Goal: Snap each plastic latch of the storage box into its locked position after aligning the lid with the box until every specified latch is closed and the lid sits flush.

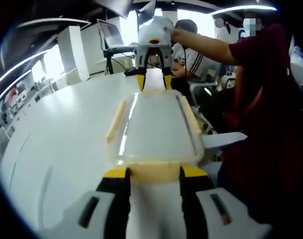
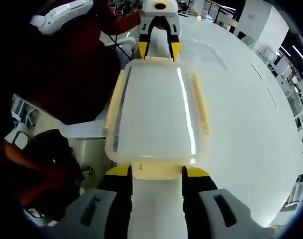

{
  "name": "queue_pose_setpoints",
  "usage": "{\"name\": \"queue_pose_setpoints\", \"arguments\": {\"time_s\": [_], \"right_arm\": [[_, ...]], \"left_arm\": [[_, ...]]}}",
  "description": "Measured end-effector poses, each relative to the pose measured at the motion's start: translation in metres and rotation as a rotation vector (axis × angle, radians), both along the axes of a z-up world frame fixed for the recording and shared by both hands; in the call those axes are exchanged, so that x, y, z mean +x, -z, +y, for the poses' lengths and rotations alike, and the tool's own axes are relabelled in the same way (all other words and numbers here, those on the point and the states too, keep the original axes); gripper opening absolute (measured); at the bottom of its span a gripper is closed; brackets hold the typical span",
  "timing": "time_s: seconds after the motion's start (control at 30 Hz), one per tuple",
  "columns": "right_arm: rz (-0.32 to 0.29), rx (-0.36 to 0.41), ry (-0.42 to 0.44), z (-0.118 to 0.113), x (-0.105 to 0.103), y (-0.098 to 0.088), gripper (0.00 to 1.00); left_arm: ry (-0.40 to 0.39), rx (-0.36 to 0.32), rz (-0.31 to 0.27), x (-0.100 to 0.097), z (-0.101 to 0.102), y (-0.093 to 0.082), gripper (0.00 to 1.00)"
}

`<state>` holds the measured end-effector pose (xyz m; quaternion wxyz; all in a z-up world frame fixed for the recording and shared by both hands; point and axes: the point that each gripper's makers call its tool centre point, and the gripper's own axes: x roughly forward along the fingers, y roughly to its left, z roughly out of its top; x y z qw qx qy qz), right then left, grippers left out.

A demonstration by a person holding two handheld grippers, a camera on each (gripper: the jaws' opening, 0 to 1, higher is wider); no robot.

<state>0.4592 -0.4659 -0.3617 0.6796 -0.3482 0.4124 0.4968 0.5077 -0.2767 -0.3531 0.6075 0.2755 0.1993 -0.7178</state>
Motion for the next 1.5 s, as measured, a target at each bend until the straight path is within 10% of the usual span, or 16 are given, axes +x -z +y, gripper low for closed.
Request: {"name": "queue_pose_setpoints", "arguments": {"time_s": [1.5], "right_arm": [[-0.07, 0.1, 0.039, 0.101, 0.002, 0.0, 0.38]], "left_arm": [[0.019, -0.001, 0.0, 0.007, 0.105, 0.0, 0.38]]}}
